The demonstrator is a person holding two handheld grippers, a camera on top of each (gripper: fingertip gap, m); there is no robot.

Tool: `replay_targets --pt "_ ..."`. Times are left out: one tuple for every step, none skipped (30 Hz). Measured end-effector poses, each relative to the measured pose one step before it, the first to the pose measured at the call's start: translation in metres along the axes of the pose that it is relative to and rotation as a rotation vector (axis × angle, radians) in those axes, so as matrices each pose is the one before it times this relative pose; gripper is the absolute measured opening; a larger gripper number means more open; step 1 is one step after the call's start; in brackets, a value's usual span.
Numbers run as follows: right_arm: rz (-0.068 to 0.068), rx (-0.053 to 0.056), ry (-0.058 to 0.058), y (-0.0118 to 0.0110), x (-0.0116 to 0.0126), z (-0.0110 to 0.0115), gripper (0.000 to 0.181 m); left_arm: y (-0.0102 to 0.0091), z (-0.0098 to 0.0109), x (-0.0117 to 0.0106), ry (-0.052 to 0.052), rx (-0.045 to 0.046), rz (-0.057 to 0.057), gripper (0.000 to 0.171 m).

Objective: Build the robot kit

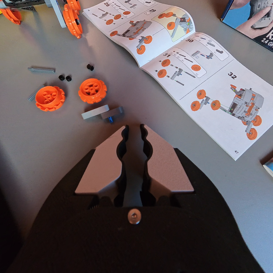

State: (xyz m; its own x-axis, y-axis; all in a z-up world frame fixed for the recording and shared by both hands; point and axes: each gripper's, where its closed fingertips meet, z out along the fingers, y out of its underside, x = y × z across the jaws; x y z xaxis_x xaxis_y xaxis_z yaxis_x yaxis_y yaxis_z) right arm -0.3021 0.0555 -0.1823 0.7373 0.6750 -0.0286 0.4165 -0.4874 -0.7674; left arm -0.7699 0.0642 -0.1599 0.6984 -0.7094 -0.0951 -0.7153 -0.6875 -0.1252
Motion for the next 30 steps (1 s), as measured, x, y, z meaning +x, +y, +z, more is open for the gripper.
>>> replay_targets --pt "-0.0014 -0.0001 0.0005 0.00003 -0.00012 -0.00001 0.018 0.00190 -0.00344 -0.00372 -0.0123 -0.00067 -0.0129 0.016" --pt "-0.0008 -0.0001 0.0003 0.00001 -0.00004 -0.00001 0.018 0.00519 -0.00345 -0.00374 -0.0159 -0.01541 -0.0148 0.020" --pt "-0.0006 -0.0001 0.0002 -0.00003 0.00000 0.00005 0.018 0.00735 -0.00297 -0.00321 -0.0158 -0.02252 -0.0146 0.024" --pt "-0.0003 -0.0001 0.0000 0.00006 -0.00004 -0.00006 0.018 0.00827 -0.00212 -0.00312 -0.0156 -0.02539 -0.0130 0.024" --pt "-0.0001 -0.0001 -0.0002 0.00001 -0.00002 -0.00001 0.018 0.00649 -0.00133 -0.00396 -0.0209 -0.01378 -0.0129 0.024" --pt "-0.0003 0.0000 -0.0003 -0.00001 -0.00002 0.00000 0.018 0.00601 -0.00029 -0.00355 -0.0174 -0.01289 -0.0155 0.022" --pt "-0.0008 -0.0002 -0.0007 -0.00011 -0.00012 0.00015 0.018 0.00570 0.00119 -0.00073 -0.0006 -0.01694 -0.0145 0.023" --pt "-0.0015 0.0000 0.0001 -0.00003 -0.00009 0.00005 0.018 0.00343 0.00245 0.00308 0.0191 -0.01007 -0.0062 0.023" --pt "-0.0021 -0.0002 0.0001 -0.00010 -0.00006 0.00015 0.018 0.00159 0.00333 0.00555 0.0320 -0.00469 0.0017 0.023" --pt "-0.0025 -0.0002 0.0003 -0.00016 -0.00014 0.00008 0.019 0.00109 0.00384 0.00584 0.0325 -0.00595 0.0028 0.023" --pt "-0.0026 -0.0002 0.0011 -0.00008 -0.00017 0.00014 0.019 0.00032 0.00380 0.00279 0.0141 -0.00627 -0.0017 0.024" --pt "-0.0020 0.0001 0.0013 0.00005 -0.00003 -0.00005 0.019 -0.00063 0.00310 -0.00033 -0.0051 -0.00154 -0.0041 0.024" --pt "-0.0016 0.0001 0.0009 -0.00004 -0.00012 0.00005 0.019 -0.00119 0.00258 -0.00134 -0.0120 0.00004 -0.0005 0.024" --pt "-0.0013 0.0000 0.0008 0.00001 0.00006 0.00000 0.019 -0.00127 0.00220 -0.00059 -0.0070 0.00087 0.0046 0.025" --pt "-0.0005 0.0000 0.0003 0.00008 -0.00007 0.00006 0.019 -0.00155 0.00095 -0.00185 -0.0137 0.00175 0.0074 0.024" --pt "0.0003 0.0000 -0.0002 0.00005 0.00003 -0.00006 0.019 -0.00298 -0.00022 -0.00244 -0.0149 0.01319 0.0066 0.021" --pt "0.0003 0.0000 -0.0003 -0.00004 0.00001 0.00005 0.019 -0.00483 -0.00027 -0.00010 0.0022 0.02143 0.0014 0.021" --pt "0.0004 0.0000 -0.0004 0.00005 -0.00001 -0.00005 0.019 -0.00558 -0.00007 0.00331 0.0242 0.02455 -0.0007 0.018" --pt "0.0004 0.0000 -0.0004 -0.00005 -0.00002 0.00006 0.019 -0.00503 0.00014 0.00388 0.0275 0.01831 0.0028 0.014" --pt "0.0005 0.0000 -0.0004 0.00000 0.00005 0.00000 0.019 -0.00396 0.00015 0.00136 0.0104 0.01001 0.0095 0.013" --pt "0.0007 -0.0001 -0.0006 0.00008 0.00002 0.00006 0.019 -0.00414 -0.00011 -0.00080 -0.0038 0.01062 0.0187 0.014" --pt "0.0003 0.0000 -0.0005 -0.00005 -0.00002 0.00005 0.019 -0.00585 -0.00038 -0.00088 -0.0052 0.02339 0.0219 0.014" --pt "-0.0001 0.0000 0.0000 0.00000 0.00000 0.00000 0.019 -0.00697 -0.00026 0.00073 0.0070 0.02950 0.0182 0.013" --pt "-0.0006 0.0000 0.0004 -0.00004 0.00002 0.00005 0.019 -0.00568 0.00024 0.00197 0.0158 0.02044 0.0136 0.015" --pt "-0.0007 0.0000 0.0004 0.00001 -0.00003 0.00000 0.019 -0.00512 0.00001 0.00171 0.0163 0.01954 0.0086 0.016" --pt "-0.0002 0.0000 -0.0001 -0.00001 0.00000 0.00000 0.019 -0.00585 -0.00058 0.00127 0.0143 0.02476 0.0010 0.017" --pt "0.0002 0.0000 -0.0006 -0.00005 -0.00003 0.00006 0.019 -0.00620 -0.00111 0.00095 0.0132 0.02913 -0.0017 0.018" --pt "0.0006 0.0000 -0.0011 -0.00010 -0.00005 0.00011 0.019 -0.00494 -0.00197 -0.00037 0.0045 0.02375 0.0004 0.017" --pt "0.0006 0.0000 -0.0010 -0.00005 -0.00011 0.00006 0.019 -0.00315 -0.00308 -0.00345 -0.0142 0.01609 0.0022 0.017" --pt "0.0003 0.0000 -0.0006 -0.00002 0.00003 0.00017 0.019 -0.00207 -0.00450 -0.00667 -0.0324 0.01388 -0.0017 0.017"
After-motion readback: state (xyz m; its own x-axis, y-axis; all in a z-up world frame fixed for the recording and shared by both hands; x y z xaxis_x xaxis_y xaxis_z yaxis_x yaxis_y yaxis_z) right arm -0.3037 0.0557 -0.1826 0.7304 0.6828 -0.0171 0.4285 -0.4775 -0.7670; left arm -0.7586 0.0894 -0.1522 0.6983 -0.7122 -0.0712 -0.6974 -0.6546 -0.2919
